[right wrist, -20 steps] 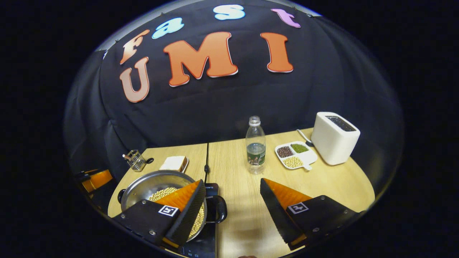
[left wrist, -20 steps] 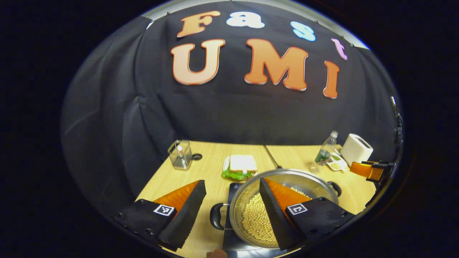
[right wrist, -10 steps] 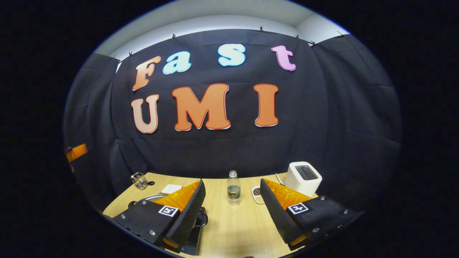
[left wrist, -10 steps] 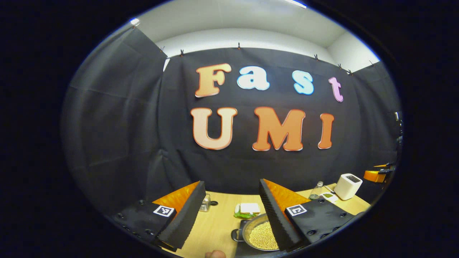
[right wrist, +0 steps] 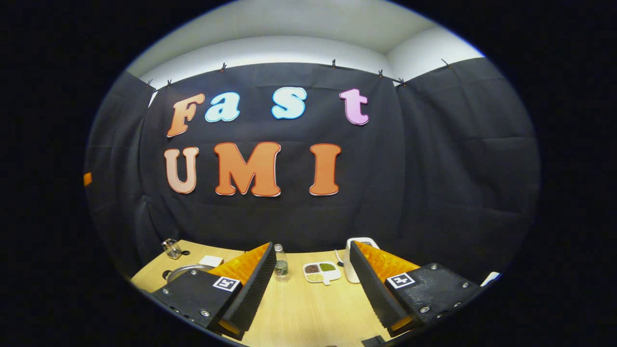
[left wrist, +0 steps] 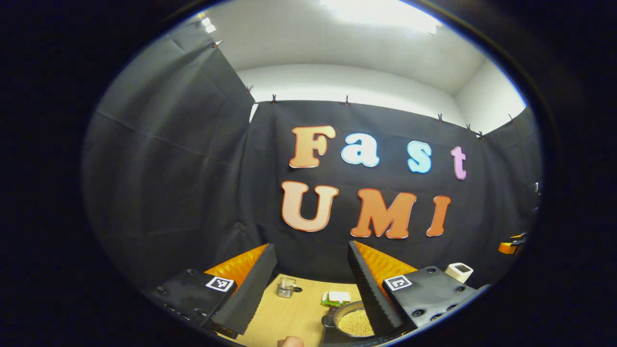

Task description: First push the handle of the pot to place it horizontally, then grasp the pot with both hands and set it on the induction cooktop.

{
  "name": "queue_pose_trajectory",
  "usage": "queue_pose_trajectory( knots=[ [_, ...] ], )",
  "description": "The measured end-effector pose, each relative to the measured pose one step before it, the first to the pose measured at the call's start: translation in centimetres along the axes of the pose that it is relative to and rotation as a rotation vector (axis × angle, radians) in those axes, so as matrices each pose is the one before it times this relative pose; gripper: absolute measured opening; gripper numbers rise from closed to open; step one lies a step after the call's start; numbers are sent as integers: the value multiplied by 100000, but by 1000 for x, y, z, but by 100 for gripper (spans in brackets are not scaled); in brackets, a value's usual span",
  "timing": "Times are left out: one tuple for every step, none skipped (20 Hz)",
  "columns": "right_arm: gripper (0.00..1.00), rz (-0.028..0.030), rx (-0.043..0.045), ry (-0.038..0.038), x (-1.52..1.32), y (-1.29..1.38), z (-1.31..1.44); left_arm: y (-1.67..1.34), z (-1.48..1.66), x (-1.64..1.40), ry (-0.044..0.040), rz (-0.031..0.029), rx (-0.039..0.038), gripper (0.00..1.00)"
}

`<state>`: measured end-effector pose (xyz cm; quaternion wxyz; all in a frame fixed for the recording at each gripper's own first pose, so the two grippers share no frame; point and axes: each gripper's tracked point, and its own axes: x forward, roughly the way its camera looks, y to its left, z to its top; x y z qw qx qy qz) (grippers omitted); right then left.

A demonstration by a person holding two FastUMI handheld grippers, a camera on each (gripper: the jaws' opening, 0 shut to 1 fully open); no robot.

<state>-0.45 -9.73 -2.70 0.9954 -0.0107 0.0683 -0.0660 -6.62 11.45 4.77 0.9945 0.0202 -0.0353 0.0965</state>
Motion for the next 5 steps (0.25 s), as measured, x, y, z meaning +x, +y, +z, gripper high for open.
queue_pose_trajectory(
  knots=[
    [95,-399,1380,-379,-748,-134,253,-29,177,-673,-1316,932,30,97],
    [95,323,2314,-249,-719,-337,296,-152,274,-690,-218,14,-518,98],
    [95,38,1640,-471,-574,-422,335,-296,-70,-421,394,-840,-1255,99],
    [95,-670,1018,-722,-395,-535,278,-1442,576,68,864,-2062,-1677,99],
    [95,-1451,541,-1310,-157,-630,278,-310,-233,-147,1138,-2116,-1495,99]
  ],
)
